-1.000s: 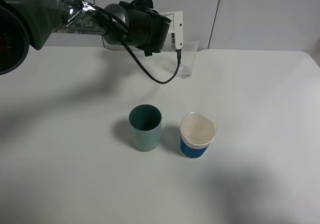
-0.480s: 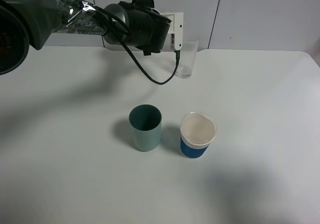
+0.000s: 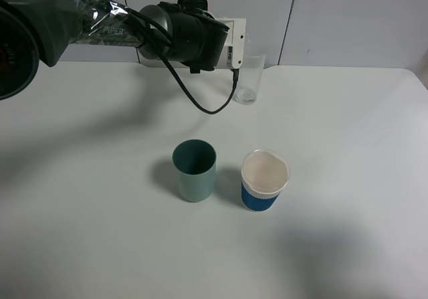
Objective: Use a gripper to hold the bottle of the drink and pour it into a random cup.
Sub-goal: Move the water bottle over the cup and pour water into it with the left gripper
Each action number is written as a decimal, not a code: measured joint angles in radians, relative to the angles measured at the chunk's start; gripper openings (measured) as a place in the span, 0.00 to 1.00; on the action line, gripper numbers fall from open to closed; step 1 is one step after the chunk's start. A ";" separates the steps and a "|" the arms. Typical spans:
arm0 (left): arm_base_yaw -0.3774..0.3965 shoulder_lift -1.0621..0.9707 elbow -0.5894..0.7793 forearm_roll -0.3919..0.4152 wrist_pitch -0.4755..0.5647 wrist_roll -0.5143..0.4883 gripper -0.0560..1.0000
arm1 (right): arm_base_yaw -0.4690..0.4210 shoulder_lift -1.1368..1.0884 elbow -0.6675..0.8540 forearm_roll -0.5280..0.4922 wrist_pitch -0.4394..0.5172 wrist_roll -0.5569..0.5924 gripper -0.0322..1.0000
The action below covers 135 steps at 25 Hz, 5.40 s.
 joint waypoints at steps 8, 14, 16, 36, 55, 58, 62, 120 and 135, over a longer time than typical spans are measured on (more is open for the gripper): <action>0.000 0.000 0.000 0.001 0.000 0.032 0.57 | 0.000 0.000 0.000 0.000 0.000 0.000 0.75; 0.000 0.000 0.000 0.001 0.000 0.033 0.57 | 0.000 0.000 0.000 0.000 0.000 0.000 0.75; 0.000 0.000 0.000 0.001 0.000 0.033 0.57 | 0.000 0.000 0.000 0.000 0.000 0.000 0.75; 0.000 0.000 0.000 0.007 -0.006 0.036 0.57 | 0.000 0.000 0.000 0.000 0.000 0.000 0.75; 0.000 0.000 0.000 0.022 -0.007 0.037 0.57 | 0.000 0.000 0.000 -0.001 0.000 0.000 0.75; 0.000 0.000 0.000 0.023 -0.007 0.037 0.57 | 0.000 0.000 0.000 -0.001 0.000 0.000 0.75; 0.000 0.000 0.000 0.026 -0.007 0.037 0.57 | 0.000 0.000 0.000 -0.001 0.000 0.000 0.75; 0.000 0.000 0.000 0.070 -0.007 0.085 0.57 | 0.000 0.000 0.000 -0.013 0.000 0.000 0.75; 0.000 0.000 0.000 0.082 -0.007 0.127 0.57 | 0.000 0.000 0.000 -0.021 0.000 0.000 0.75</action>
